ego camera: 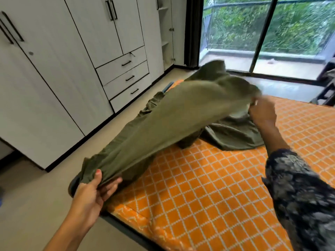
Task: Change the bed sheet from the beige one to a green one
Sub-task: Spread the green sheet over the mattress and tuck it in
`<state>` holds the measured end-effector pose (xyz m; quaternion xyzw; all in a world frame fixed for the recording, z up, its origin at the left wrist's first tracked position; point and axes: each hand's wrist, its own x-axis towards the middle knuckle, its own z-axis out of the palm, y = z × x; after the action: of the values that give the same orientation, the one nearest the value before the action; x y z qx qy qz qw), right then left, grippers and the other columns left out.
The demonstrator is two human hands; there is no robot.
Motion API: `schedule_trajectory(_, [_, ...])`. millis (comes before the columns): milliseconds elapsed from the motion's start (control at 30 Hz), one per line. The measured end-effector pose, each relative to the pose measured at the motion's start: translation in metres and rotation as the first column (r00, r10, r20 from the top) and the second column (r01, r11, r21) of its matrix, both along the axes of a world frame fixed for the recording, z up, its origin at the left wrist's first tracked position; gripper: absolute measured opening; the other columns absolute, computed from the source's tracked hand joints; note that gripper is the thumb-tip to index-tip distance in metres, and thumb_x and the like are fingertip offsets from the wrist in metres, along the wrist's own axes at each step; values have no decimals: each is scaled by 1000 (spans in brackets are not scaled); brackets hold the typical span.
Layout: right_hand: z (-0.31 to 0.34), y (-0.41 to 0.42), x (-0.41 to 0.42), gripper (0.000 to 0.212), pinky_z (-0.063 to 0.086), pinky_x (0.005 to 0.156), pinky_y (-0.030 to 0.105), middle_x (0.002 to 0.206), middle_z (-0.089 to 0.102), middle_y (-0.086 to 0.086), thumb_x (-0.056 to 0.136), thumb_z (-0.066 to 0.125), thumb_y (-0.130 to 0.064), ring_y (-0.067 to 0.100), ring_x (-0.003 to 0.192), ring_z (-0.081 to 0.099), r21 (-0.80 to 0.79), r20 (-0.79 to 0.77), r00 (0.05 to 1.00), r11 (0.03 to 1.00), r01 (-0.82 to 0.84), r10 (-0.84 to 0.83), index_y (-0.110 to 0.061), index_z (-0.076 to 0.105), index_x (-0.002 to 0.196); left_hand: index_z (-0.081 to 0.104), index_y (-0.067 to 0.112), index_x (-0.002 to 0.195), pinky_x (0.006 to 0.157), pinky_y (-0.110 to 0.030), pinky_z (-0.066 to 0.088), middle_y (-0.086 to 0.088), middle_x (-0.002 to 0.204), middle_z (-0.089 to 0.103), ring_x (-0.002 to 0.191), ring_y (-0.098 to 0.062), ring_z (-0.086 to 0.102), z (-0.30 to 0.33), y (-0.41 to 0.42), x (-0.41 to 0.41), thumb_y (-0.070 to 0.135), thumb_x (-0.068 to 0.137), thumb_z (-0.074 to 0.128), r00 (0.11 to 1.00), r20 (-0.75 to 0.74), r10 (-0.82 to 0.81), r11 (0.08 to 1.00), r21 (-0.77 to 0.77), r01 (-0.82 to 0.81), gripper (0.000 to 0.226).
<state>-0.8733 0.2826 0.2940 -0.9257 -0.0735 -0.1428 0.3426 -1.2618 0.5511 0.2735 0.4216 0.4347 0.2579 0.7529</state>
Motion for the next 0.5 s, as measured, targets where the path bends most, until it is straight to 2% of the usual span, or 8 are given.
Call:
schedule_trajectory(33, [-24,-19,-10,29,44,90,48,117,57,33,91,48,-7,46,108,54,-130,-168,986,991,-39,17,5,59,114,56,8,101,47,-21,55,-9,70,73,58,-20,71,-6,-6,-5,19,100,42,999,-34,-20,1000,-14,19,18])
schedule_trajectory(67, [-44,-40,-22,28,46,87,49,113,58,36,90,50,-9,49,105,56,-207,-254,967,976,-65,11,6,61,112,56,9,98,45,-21,55,-8,66,72,55,-20,70,-11,-13,-11,18,100,43,997,-67,-42,999,-29,40,16])
schedule_trajectory(133, [-69,-84,-45,29,50,81,52,100,62,37,85,48,-8,50,93,59,-234,-240,970,972,-20,-38,6,64,104,56,10,97,42,-22,54,-9,67,72,55,-22,70,-20,-28,-18,17,100,43,985,-126,-118,992,-56,111,15])
schedule_trajectory(200, [-80,-134,-68,29,50,73,52,87,62,35,79,45,0,49,81,60,-172,-112,986,979,105,-125,4,65,99,57,9,97,43,-23,54,-13,71,73,57,-22,71,-29,-44,-22,18,100,43,968,-163,-191,981,-58,184,17])
schedule_trajectory(300, [-89,-199,-118,21,43,67,51,81,51,26,78,39,-1,44,76,52,30,82,980,983,181,-183,-18,51,84,57,9,95,41,-23,52,-13,66,71,52,-19,69,-43,-67,-30,19,100,45,948,-218,-232,973,-60,225,16])
schedule_trajectory(400, [-111,-242,-180,28,36,64,40,78,51,19,81,43,6,38,73,48,107,41,986,982,158,-163,-20,51,83,56,11,93,38,-22,50,-6,57,68,44,-14,64,-66,-82,-49,18,99,50,946,-242,-217,968,-180,176,10])
schedule_trajectory(467, [-132,-266,-220,45,35,59,30,70,55,3,84,50,12,22,65,50,195,-62,995,976,94,-83,-32,54,78,55,10,92,37,-21,49,-3,50,65,38,-12,60,-90,-87,-63,19,100,47,975,-195,-103,951,-307,39,14])
schedule_trajectory(500, [-142,-273,-238,49,35,58,26,69,57,-2,85,52,12,20,63,52,199,-105,993,977,70,-50,-36,59,80,55,10,96,39,-20,50,-3,49,64,40,-11,61,-100,-90,-71,22,102,43,984,-175,-40,934,-355,-25,18])
